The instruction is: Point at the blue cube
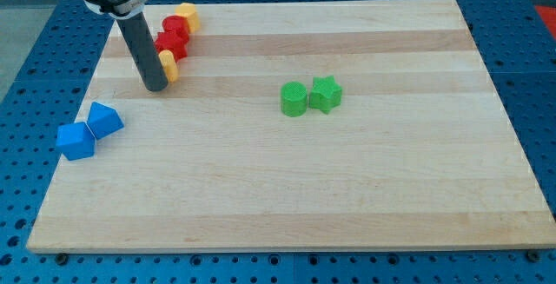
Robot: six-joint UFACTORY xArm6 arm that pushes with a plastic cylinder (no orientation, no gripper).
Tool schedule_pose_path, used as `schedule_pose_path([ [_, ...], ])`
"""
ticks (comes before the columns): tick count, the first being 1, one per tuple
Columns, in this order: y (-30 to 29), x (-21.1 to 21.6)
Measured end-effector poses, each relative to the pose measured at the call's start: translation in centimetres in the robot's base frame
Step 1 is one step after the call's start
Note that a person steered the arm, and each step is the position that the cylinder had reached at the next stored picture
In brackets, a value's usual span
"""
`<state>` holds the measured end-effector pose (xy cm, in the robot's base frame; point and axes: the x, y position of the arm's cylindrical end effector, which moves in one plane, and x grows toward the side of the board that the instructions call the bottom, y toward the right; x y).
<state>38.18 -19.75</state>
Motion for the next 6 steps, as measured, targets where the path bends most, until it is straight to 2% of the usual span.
schedule_pose_path([
  [3,1.7,0.7],
  [4,3.1,4.5],
  [5,1.6,10.6],
  [6,-3.0,15.9],
])
